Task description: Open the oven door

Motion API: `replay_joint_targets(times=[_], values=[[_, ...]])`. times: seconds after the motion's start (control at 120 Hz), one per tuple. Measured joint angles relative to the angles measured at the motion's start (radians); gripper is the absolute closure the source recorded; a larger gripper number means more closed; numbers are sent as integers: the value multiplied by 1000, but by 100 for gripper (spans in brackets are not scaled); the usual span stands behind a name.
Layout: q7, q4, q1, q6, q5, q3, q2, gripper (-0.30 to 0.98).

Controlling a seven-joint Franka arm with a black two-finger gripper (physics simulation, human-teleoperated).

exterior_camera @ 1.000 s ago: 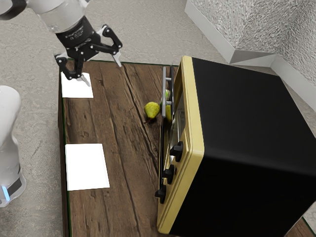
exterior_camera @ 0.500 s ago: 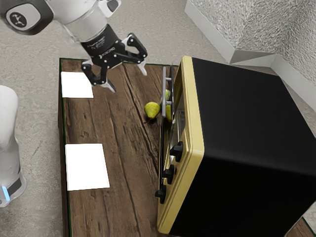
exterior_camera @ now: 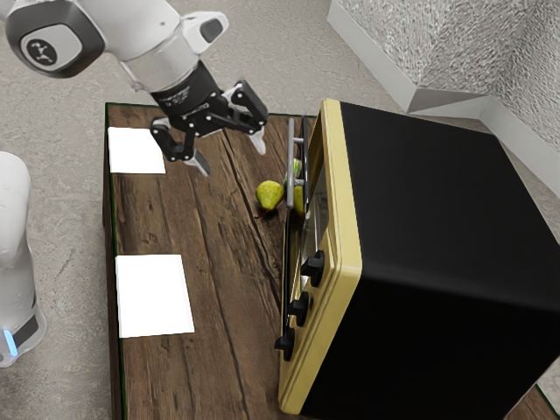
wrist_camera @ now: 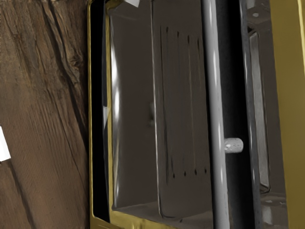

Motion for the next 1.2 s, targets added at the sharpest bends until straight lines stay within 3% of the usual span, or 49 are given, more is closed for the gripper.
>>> replay_joint_targets(times=[1.2], values=[[283, -2, 190, 8, -104, 45, 90, 3]])
